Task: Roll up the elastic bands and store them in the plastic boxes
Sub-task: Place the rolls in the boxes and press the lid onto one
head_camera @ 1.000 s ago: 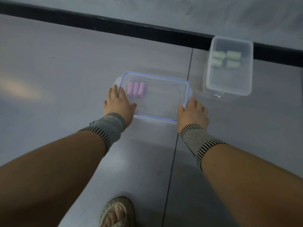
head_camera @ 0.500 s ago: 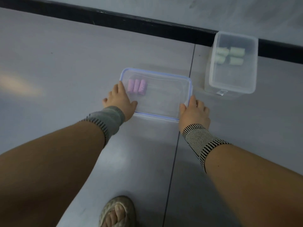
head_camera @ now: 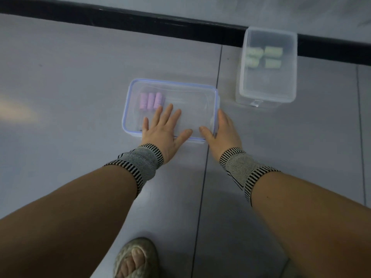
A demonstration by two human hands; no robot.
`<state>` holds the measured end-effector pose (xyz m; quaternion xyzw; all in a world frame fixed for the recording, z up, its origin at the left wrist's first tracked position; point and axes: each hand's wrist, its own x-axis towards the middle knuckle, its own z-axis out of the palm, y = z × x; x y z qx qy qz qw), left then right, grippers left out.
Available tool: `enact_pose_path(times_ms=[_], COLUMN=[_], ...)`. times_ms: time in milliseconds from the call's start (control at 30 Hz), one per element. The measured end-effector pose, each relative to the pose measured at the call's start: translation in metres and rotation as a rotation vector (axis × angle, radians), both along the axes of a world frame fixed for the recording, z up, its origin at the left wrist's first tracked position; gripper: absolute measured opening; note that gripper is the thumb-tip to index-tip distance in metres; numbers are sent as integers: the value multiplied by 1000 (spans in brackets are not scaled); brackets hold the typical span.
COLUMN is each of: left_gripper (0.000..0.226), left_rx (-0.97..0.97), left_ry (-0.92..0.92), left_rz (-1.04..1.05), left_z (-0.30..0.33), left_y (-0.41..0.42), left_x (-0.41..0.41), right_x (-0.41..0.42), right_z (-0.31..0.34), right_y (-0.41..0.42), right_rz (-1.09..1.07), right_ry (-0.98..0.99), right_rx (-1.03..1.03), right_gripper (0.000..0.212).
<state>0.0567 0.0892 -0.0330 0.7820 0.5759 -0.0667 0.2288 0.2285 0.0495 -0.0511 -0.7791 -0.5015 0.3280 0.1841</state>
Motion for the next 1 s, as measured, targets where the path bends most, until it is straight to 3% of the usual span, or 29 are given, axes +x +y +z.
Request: enact_pose_path(times_ms=[200,367,467,633,767,867,1000], left_gripper=[70,71,72,82,79,71,62], left_rx=[35,39,45,74,99,164,187], left_ry=[9,45,67,105,136,213,245], left_rz=[-6,-14,-24,-74,-157,-231,1], left_z=[-4,-6,-6,-6,0,8,19], left_y=[-2,-3,-4,-4,10,31,60], left_x=[1,3,2,1,-10,-13,-13], right_x=[-3,-9,-10,3,21,30,26], right_z=[-9,-7,-4,12,20,19,20], right_y=[-2,1,0,6,12,14,22], right_rz=[-53,-200,-191,-50,245,379,346], right_ry=[133,359,364,87,-194,-364,-402], right_rx=[51,82,64,39,85,45,88], right_gripper=[79,64,70,85,54,56,44])
